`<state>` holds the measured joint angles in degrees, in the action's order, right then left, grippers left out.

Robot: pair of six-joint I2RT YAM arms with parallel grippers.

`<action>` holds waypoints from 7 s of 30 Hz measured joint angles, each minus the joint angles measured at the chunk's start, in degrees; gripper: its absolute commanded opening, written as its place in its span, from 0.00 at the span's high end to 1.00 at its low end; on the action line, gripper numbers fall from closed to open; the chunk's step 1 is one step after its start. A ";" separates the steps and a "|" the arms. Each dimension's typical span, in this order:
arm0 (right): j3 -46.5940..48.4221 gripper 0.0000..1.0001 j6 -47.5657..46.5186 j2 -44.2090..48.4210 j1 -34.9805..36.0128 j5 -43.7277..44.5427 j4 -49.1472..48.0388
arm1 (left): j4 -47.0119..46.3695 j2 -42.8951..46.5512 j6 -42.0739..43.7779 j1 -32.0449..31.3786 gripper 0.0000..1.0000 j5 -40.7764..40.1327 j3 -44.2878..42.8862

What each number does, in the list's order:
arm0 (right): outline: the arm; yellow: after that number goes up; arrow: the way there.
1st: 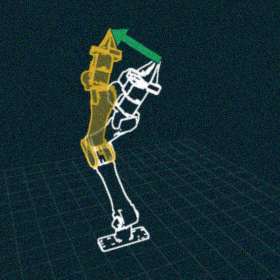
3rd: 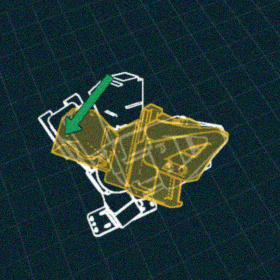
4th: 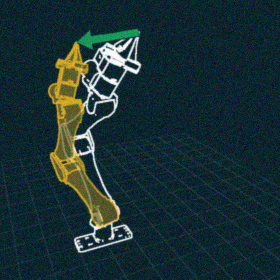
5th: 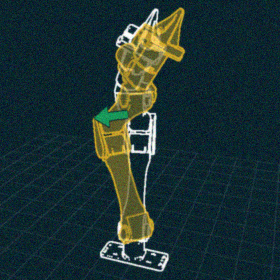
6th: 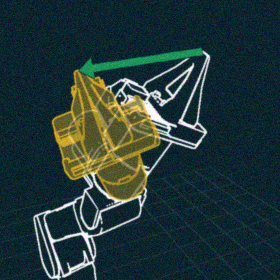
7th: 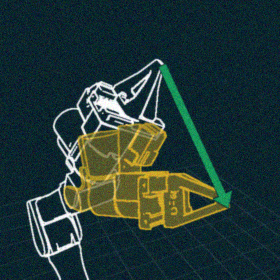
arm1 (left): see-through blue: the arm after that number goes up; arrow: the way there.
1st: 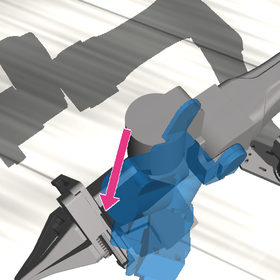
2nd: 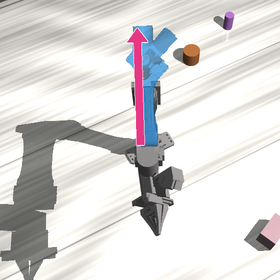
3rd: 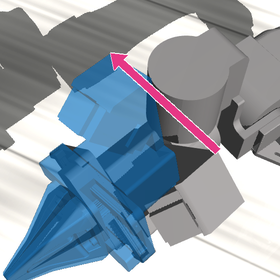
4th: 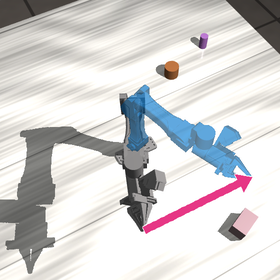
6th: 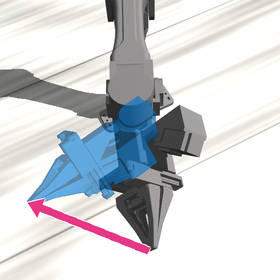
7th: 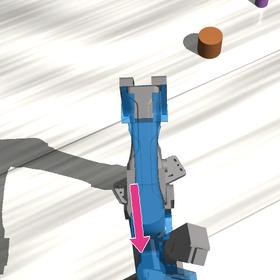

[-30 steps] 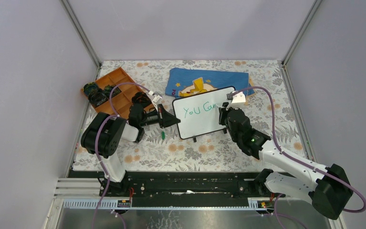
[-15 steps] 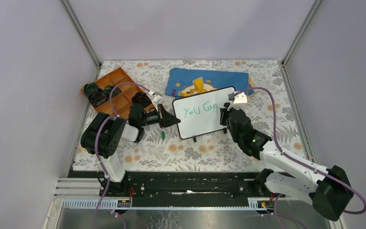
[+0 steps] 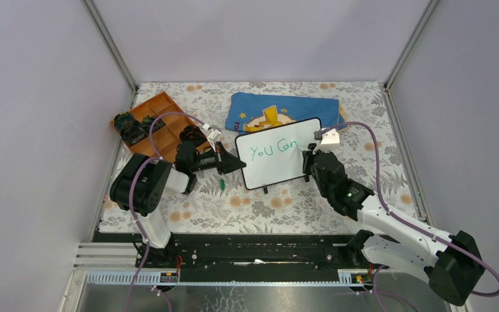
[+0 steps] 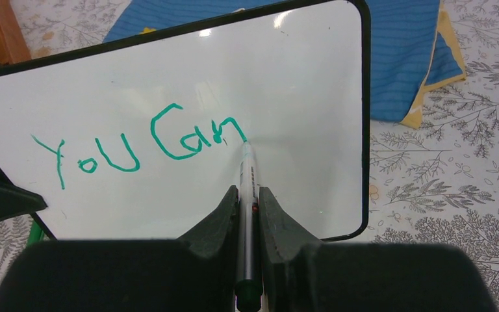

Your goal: Write a sentence on the whiteboard

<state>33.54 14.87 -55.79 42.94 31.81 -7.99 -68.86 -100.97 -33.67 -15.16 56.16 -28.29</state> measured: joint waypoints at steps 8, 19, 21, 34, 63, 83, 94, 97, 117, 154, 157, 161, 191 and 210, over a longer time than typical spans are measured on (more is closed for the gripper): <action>0.02 1.00 0.28 7.52 1.27 -1.46 2.40 | 0.35 0.04 0.24 -0.02 1.00 0.00 -0.09; -0.87 1.00 0.20 3.54 18.82 0.52 0.76 | 1.20 0.35 0.81 -0.02 1.00 0.00 -0.15; -1.31 1.00 0.17 1.11 20.83 0.96 0.11 | 1.27 0.35 0.83 -0.02 1.00 0.00 -0.20; -1.53 1.00 -1.03 -9.03 24.22 3.61 -8.35 | 1.46 0.35 0.87 -0.02 1.00 0.00 -0.26; 0.24 1.00 -1.36 -15.63 24.30 8.13 -13.35 | 1.70 0.35 1.05 -0.02 1.00 0.00 -0.39; 0.79 1.00 0.68 -17.14 24.30 8.24 -11.30 | 1.88 0.35 1.14 -0.13 1.00 0.00 -0.50; 0.61 1.00 2.56 -17.14 24.30 7.91 -9.84 | 1.92 0.35 1.22 -0.13 1.00 0.00 -0.52; 0.33 1.00 3.21 -17.14 24.30 7.63 -9.25 | 1.95 0.35 1.22 -0.13 1.00 0.00 -0.52; -1.05 1.00 6.16 -17.22 24.79 6.05 -7.32 | 2.14 0.35 1.25 -0.13 1.00 0.00 -0.61; 1.33 1.00 5.16 -20.11 25.07 3.50 -7.80 | 2.62 0.52 1.36 -0.17 1.00 0.00 -0.63; 1.29 1.00 5.46 -19.96 25.07 3.65 -7.28 | 2.84 0.66 1.46 -0.20 1.00 0.00 -0.63; 1.20 1.00 5.55 -19.71 25.07 4.11 -6.86 | 2.93 0.70 1.53 -0.22 1.00 0.00 -0.63; -0.13 1.00 4.50 -14.19 25.05 6.80 -4.50 | 4.31 1.40 2.36 -0.35 1.00 -0.09 -0.63; -0.13 1.00 4.94 -15.02 23.41 6.75 -4.48 | 4.68 1.40 2.38 -0.35 1.00 -0.07 -0.81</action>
<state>33.41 19.81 -70.81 66.35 38.57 -12.47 -64.18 -99.57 -31.29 -15.51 56.10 -29.10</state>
